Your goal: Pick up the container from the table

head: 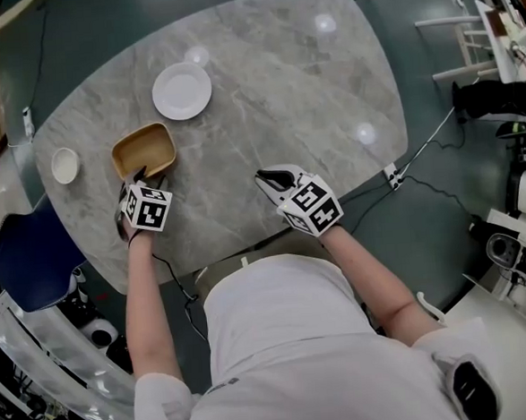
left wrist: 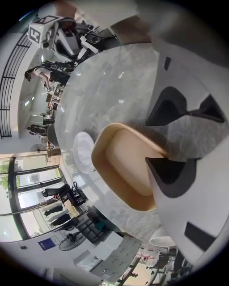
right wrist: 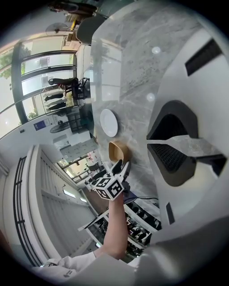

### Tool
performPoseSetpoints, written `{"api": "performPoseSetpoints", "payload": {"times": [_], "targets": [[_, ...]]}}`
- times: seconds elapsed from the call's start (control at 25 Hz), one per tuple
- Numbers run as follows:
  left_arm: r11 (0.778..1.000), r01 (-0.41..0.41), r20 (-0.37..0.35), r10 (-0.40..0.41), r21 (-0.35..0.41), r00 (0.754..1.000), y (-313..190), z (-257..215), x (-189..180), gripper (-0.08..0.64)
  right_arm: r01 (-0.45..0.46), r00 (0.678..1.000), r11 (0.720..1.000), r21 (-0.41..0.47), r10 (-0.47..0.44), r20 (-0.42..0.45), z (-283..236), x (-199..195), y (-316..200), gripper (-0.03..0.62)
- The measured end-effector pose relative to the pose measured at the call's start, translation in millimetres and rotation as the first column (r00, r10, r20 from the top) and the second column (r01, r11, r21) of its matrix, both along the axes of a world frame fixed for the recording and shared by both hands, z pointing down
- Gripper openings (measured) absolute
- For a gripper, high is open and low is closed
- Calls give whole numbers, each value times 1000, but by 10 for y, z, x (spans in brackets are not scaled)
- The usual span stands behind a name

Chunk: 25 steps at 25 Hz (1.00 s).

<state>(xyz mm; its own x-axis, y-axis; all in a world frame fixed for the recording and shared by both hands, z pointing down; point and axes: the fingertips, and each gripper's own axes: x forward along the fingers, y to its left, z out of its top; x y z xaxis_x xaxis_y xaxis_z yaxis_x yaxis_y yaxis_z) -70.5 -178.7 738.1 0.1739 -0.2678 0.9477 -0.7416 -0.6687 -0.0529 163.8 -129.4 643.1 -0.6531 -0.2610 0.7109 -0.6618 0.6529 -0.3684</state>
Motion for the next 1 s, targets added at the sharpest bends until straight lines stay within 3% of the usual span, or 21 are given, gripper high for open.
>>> {"api": "performPoseSetpoints", "payload": {"times": [0.2,0.4,0.76,1.0], "targets": [[1000,8,28,-8,-1,1000,-77,97,21,205,1,1000,1000,-10,-1,-3,14,111,-8,29],[999,36,24,-36,16,999,-137,81,-14,135,-1,1000,1000,-10,1,-8,9,168,7,29],[1000,1,40,-2,30,999,-35,-4,-17,38,-30,1000,999,14,31,-7,-75,128,86,29],[999,-30,23,29,39,999,111,-143,1,15,-36,999,998,42,37,-9,-172,8,185,31]]}}
